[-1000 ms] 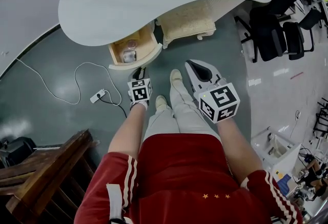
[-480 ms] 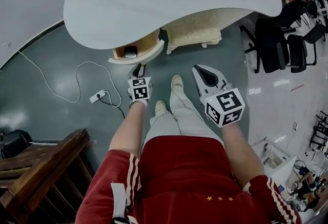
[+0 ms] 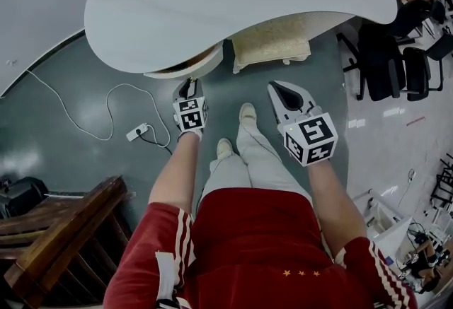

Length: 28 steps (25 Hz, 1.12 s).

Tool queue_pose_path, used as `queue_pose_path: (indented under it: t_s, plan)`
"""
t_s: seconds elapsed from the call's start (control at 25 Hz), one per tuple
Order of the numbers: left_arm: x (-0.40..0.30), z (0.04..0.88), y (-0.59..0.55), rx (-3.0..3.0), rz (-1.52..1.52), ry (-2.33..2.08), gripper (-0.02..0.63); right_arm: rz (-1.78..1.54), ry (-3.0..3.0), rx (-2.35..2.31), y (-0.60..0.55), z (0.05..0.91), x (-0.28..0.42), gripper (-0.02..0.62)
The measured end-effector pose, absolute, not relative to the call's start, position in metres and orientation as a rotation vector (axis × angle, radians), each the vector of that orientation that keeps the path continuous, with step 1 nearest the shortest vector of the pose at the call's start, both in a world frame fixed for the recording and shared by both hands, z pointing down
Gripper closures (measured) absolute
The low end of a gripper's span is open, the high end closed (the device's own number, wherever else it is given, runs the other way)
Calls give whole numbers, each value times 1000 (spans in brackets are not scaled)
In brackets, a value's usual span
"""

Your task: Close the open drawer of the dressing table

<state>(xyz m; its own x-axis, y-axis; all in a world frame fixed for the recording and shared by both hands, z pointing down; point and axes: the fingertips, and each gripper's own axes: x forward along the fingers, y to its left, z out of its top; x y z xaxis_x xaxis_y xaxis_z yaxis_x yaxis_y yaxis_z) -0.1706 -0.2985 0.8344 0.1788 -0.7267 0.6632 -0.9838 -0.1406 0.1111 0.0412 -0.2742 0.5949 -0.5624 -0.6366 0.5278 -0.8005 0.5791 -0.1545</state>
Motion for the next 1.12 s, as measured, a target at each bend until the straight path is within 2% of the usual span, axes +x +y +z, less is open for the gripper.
queue_pose_path:
  t_s: [1.12]
  plan:
    - [-192, 828, -374, 1925, 589, -1772, 507, 619, -2438, 1109, -331, 648, 27, 589]
